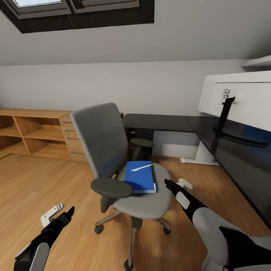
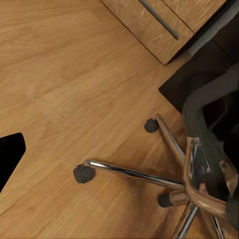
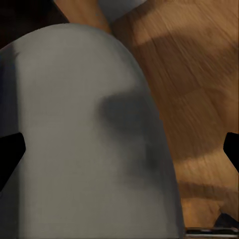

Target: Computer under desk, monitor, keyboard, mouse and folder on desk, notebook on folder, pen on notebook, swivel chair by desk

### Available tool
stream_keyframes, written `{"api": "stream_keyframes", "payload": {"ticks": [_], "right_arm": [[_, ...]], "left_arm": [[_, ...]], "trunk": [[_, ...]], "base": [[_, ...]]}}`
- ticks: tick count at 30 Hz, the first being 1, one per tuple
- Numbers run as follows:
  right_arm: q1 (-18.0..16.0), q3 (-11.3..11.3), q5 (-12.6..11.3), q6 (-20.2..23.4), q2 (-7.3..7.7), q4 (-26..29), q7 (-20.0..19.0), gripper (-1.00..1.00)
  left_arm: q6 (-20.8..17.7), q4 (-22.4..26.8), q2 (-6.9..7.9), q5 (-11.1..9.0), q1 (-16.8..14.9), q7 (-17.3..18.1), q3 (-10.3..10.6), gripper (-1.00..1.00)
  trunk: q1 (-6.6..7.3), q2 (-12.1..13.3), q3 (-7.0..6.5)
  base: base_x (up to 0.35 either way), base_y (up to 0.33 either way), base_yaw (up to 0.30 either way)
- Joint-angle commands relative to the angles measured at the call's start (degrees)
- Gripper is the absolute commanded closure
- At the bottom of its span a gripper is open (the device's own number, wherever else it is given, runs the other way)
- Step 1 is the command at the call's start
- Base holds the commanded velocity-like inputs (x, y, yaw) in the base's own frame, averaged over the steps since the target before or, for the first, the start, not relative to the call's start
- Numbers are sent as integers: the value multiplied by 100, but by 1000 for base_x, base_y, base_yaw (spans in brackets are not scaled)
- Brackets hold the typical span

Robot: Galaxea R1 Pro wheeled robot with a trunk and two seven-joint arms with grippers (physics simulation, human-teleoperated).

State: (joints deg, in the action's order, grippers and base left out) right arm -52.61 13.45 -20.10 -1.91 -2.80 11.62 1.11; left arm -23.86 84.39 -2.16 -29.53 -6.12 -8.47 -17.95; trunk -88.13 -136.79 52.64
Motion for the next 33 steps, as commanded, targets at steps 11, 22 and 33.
{"api": "stream_keyframes", "payload": {"ticks": [11,22,33], "right_arm": [[-2,-9,-55,-20,-1,-2,12,-100],[2,-9,-55,-21,-1,-2,12,-100],[4,-9,-55,-20,-5,-2,12,-100]], "left_arm": [[-31,8,-4,-23,-4,-33,-7,-100],[-38,7,-4,-13,-4,-32,-7,-100],[-37,7,-4,-9,-4,-37,-7,-100]], "trunk": [[-2,-2,6],[-2,-2,6],[-2,-2,33]], "base": [[152,0,0],[38,0,2],[3,0,125]]}}
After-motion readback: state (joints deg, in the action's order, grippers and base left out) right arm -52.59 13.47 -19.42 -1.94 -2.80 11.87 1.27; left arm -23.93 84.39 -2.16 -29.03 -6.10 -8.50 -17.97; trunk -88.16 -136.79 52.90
